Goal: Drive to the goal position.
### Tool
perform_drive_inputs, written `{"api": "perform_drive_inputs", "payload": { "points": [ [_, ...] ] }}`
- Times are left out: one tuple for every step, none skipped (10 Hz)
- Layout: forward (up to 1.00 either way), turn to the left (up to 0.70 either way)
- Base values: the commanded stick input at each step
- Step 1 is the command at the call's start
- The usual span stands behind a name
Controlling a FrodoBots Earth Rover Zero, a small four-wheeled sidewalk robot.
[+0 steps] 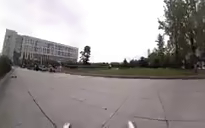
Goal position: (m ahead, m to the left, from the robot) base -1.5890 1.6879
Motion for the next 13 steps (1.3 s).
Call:
{"api": "perform_drive_inputs", "payload": {
  "points": [
    [0.00,0.70],
    [0.00,0.70],
    [0.46,0.33],
    [0.70,0.14],
    [0.70,0.14],
    [0.70,0.14],
    [0.70,0.14],
    [0.70,0.14],
    [0.70,0.14],
    [0.70,0.14],
    [0.70,0.14],
    [0.70,0.14],
    [0.70,0.14]
  ]
}}
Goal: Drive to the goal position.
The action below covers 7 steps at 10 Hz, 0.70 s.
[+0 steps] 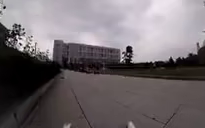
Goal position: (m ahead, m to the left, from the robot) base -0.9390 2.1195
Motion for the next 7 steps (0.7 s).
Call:
{"api": "perform_drive_inputs", "payload": {
  "points": [
    [0.70,0.14],
    [0.70,0.14],
    [0.70,0.14],
    [0.70,0.14],
    [0.70,0.14],
    [0.70,0.14],
    [0.70,0.14]
  ]
}}
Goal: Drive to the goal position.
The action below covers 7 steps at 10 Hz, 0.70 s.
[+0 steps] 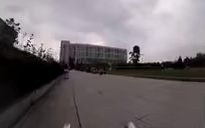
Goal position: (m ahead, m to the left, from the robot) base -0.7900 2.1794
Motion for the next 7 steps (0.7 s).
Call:
{"api": "perform_drive_inputs", "payload": {
  "points": [
    [0.70,0.14],
    [0.70,0.14],
    [0.70,0.14],
    [0.70,0.14],
    [0.70,0.14],
    [0.70,0.14],
    [0.70,0.14]
  ]
}}
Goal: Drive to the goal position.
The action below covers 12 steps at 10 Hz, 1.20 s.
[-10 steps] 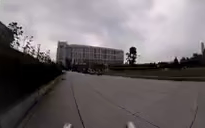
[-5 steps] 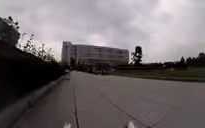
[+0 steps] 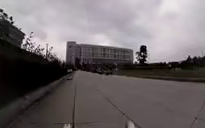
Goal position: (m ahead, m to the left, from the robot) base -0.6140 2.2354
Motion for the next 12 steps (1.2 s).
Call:
{"api": "perform_drive_inputs", "payload": {
  "points": [
    [0.70,0.14],
    [0.70,0.14],
    [0.70,0.14],
    [0.70,0.14],
    [0.70,0.14],
    [0.70,0.14],
    [0.70,0.06],
    [0.70,0.00],
    [0.70,0.00],
    [0.70,0.00],
    [0.70,0.00],
    [0.70,0.00]
  ]
}}
